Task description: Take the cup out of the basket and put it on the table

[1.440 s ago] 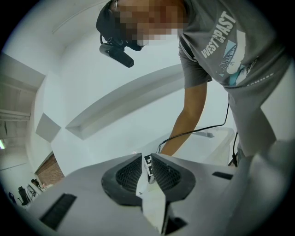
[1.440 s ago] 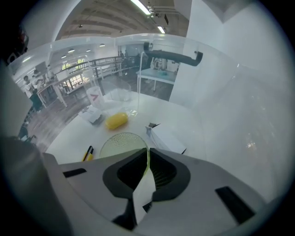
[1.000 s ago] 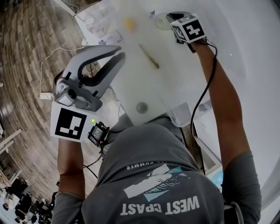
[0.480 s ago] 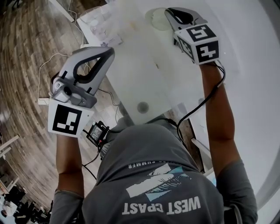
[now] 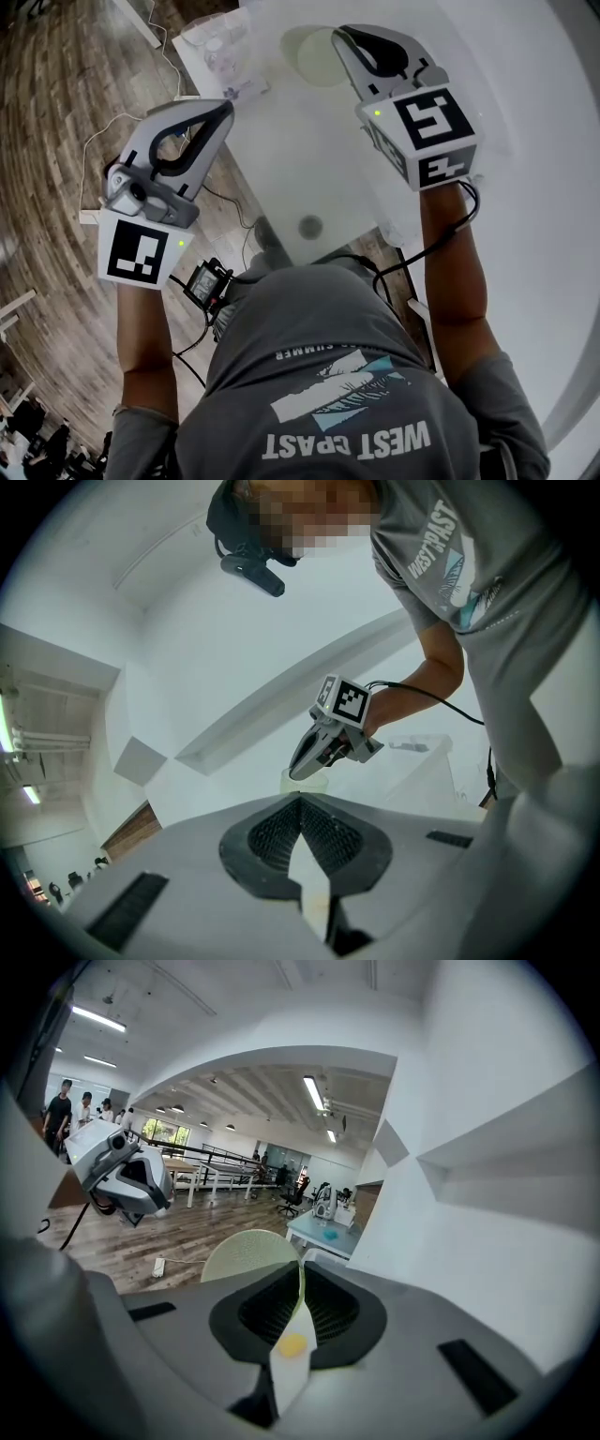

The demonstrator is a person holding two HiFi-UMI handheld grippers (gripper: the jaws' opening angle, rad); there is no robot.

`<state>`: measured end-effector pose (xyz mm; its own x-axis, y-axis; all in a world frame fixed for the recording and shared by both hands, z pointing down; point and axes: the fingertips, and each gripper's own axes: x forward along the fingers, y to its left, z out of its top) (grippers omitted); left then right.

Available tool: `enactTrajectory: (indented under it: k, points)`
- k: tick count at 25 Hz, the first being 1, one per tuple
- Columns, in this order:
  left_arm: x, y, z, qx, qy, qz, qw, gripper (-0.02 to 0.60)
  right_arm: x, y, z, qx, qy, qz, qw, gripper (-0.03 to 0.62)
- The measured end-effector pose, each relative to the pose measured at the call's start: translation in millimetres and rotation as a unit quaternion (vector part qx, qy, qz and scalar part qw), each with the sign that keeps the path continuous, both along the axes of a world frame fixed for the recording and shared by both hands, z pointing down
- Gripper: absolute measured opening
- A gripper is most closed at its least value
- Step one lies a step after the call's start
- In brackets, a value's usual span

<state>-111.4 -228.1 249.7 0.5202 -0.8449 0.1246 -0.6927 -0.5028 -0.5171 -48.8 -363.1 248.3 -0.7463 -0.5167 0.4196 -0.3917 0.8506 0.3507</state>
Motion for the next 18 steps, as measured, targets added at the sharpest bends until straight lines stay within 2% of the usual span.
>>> enactTrajectory:
  k: [7,18]
  points:
    - [-8,6,10,0.001,-0.003,-0.014,0.9999,0.009,-30,30,16,-0.012,-0.02,-0.035,0.999,0.031]
    - [-34,25,36,-0.014,-0.002,-0.049,0.9987,0.009,-75,63,107,-0.066,0.013,-0.079,0.995,0.031]
